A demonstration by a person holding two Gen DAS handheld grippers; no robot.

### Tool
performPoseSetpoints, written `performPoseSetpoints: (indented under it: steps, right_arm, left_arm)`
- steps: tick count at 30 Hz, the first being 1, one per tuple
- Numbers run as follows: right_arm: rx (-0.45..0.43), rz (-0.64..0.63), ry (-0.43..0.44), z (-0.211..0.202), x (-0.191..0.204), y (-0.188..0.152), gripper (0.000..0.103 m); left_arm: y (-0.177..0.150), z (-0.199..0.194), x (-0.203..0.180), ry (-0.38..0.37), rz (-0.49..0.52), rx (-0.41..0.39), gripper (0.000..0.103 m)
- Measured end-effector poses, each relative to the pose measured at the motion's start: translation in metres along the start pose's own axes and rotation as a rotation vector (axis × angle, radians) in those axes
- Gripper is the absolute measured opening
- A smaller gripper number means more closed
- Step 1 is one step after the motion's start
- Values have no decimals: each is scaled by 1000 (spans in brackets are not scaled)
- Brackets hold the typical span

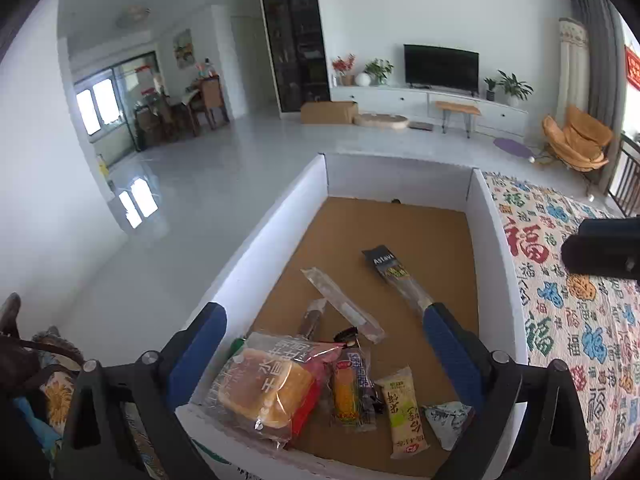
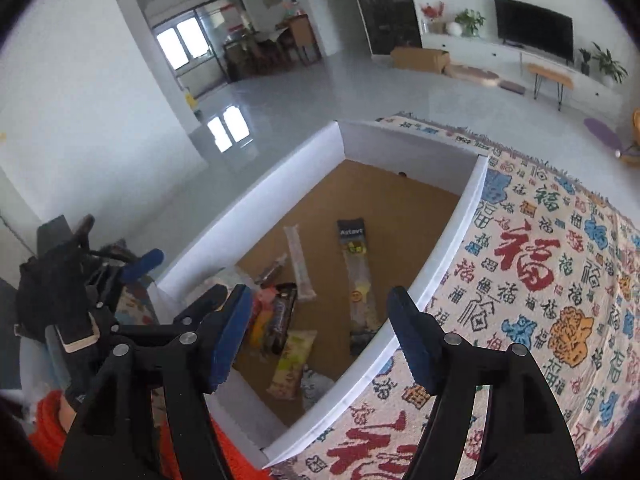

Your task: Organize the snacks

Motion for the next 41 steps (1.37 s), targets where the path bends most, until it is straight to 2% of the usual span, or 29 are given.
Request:
performPoseSetpoints:
  steps: [3, 8, 11, 13, 14, 16, 18, 22, 24, 41]
  right_arm:
    - [3, -63, -27, 1, 1, -5, 74]
    - [9, -105, -49, 2, 2, -13, 75]
    - [-58, -109, -40, -5, 4, -8, 76]
    - [-125, -138, -39, -12, 8, -2, 86]
    - [-131, -173, -40, -11, 11, -3, 87]
    - [-75, -247, -92, -2, 13, -10, 87]
    - [-30, -250, -107, 4, 11, -17, 87]
    - [-14, -188, -91, 7, 10, -23, 87]
    - [-9, -179, -90, 8, 9, -24, 87]
    - [42, -230, -95, 28, 28, -35, 87]
  left_arm:
    - [1, -9, 9, 67, -5, -23, 103]
    - [-3, -13, 13, 59, -29, -2, 103]
    - [-3, -18, 17, 62, -38, -7, 103]
    - [-2, -20, 18, 70, -33, -20, 103]
    - [-1, -21, 18, 73, -27, -26, 103]
    - [1, -23, 17, 75, -16, -36, 103]
    - [2, -25, 17, 80, -15, -47, 103]
    - [1, -27, 20, 82, -27, -48, 103]
    - [-1, -25, 25, 116, -18, -32, 103]
    - [-24, -13, 40, 110, -70, 50, 103]
Point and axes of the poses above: each gripper's, at about its wrist camera, not at the fingertips, and z roughly the way its jaws point, x to its left, y to its top, the point moved 8 cm from there along z, roughly the way its jaws point, and after that the axes turned 13 degrees about -x, right-handed, at the moved point
